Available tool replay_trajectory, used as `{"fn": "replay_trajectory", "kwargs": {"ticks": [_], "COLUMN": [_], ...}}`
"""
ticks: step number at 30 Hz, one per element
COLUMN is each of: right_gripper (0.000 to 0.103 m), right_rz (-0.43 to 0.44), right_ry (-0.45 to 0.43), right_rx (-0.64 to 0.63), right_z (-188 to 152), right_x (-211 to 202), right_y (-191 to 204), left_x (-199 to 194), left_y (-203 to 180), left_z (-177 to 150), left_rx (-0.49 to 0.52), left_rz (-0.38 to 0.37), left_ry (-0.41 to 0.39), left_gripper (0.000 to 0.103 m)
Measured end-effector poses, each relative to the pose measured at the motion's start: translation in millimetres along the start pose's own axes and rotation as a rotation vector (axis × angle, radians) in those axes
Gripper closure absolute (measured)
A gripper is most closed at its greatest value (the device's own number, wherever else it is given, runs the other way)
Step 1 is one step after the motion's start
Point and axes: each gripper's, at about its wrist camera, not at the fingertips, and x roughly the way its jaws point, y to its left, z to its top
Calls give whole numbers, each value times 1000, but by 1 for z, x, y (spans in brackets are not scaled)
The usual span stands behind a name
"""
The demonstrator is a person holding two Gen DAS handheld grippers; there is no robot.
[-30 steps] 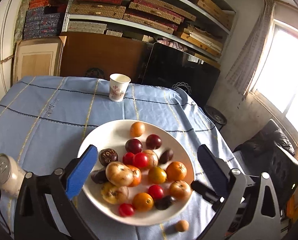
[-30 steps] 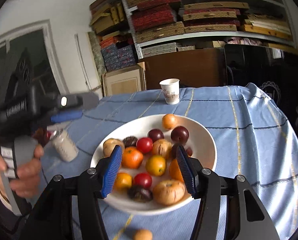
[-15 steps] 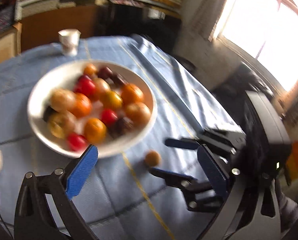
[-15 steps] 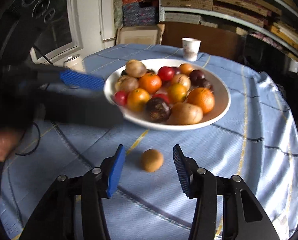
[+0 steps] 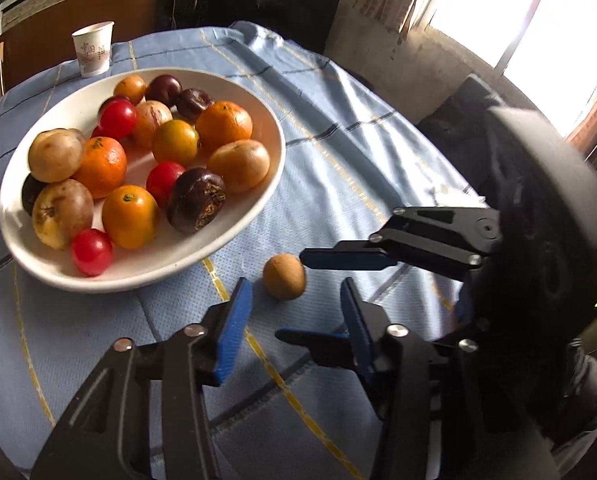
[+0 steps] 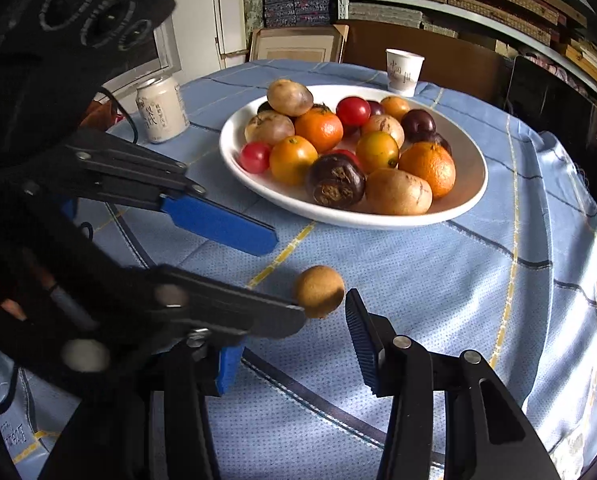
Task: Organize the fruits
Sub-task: 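Grasp the small brown round fruit on the cloth with the left gripper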
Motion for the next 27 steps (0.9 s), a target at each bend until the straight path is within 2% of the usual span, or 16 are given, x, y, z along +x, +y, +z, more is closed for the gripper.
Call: {"fn": "replay_trajectory", "kwargs": {"ticks": [5,11,15,19,21,27], "right_gripper": [55,64,64,65,69,70], "right_rz": [-8,-8,-28,-43,-58,-72], "right_ry": [8,17,10,11,9,-28], "right_rx": [14,12,8,-2,-7,-39], "right_z": [0,0,2,3,3,4], "right_x": [3,8,9,10,10,2], "right_y": [-4,-5,-6,-5,-4,1], "left_x": [18,27,30,31,31,19], "left_y": [6,6,6,5,6,4], "left_z": [7,12,14,13,13,10], "left_rx": [16,18,17,12,-2,1], "left_rz": [37,12,0,-24,-36,-32], "left_ry": [24,35,35,38,41,8], "left_gripper": [63,65,66,76,76,76]}}
